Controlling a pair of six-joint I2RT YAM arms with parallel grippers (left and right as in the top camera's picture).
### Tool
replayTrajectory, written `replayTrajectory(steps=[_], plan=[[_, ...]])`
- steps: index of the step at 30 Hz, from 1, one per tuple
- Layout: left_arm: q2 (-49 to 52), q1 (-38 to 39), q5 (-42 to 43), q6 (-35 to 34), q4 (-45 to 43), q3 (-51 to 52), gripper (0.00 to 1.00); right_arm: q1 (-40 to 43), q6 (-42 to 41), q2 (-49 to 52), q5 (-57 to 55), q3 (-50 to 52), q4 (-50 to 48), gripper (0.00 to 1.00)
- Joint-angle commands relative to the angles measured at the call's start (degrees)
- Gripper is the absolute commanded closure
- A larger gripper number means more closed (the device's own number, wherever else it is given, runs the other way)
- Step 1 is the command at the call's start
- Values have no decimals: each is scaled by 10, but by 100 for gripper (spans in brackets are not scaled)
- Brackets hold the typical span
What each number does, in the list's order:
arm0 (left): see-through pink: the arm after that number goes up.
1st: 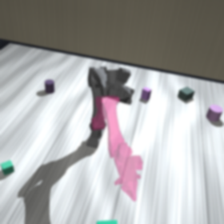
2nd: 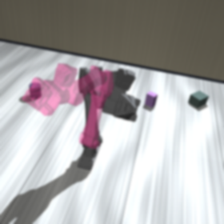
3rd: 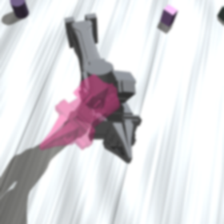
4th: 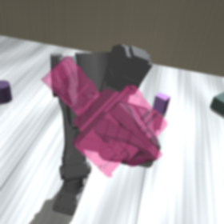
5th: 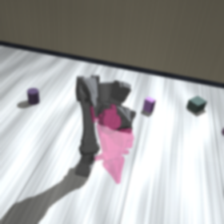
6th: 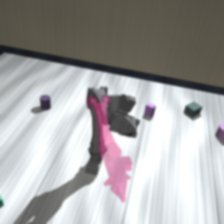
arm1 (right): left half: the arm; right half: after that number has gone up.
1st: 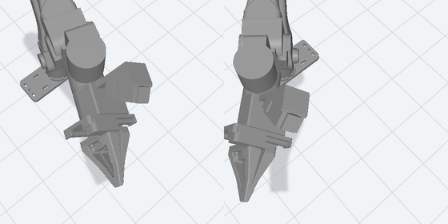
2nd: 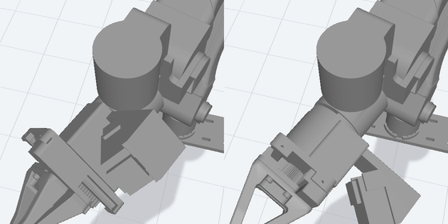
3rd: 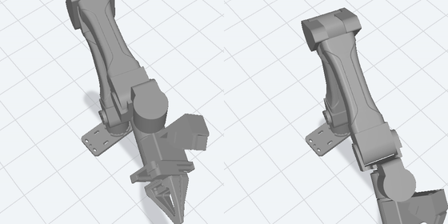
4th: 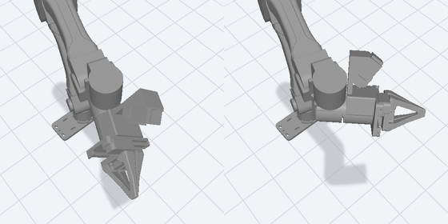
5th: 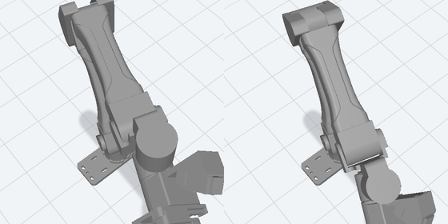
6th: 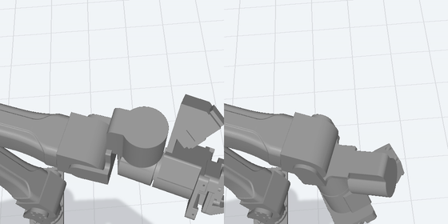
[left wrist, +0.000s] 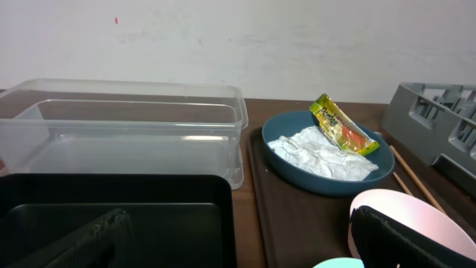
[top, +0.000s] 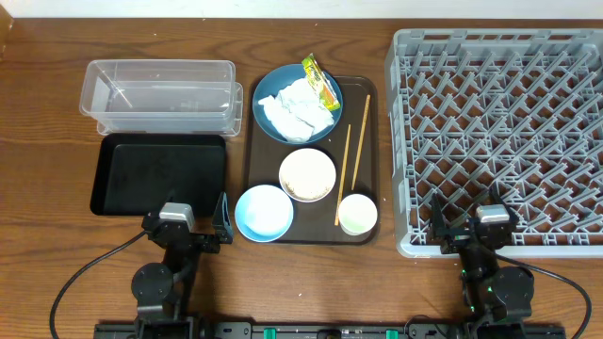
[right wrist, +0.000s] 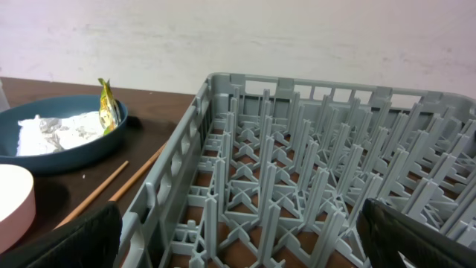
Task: Sort waste into correct bins and load items into the dishwasher rack
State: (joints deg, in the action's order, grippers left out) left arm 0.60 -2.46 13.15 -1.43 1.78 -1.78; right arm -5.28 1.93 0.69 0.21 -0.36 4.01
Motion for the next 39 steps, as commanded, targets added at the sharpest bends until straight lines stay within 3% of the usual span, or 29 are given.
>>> replayTrajectory(steps=[1,39], plan=[[0,1,-1,8,10,16,4,0,-6,-2,-3,0,2,1],[0,1,-1,8,-7,-10,4,0,-2,-2,10,-16,-35,1]])
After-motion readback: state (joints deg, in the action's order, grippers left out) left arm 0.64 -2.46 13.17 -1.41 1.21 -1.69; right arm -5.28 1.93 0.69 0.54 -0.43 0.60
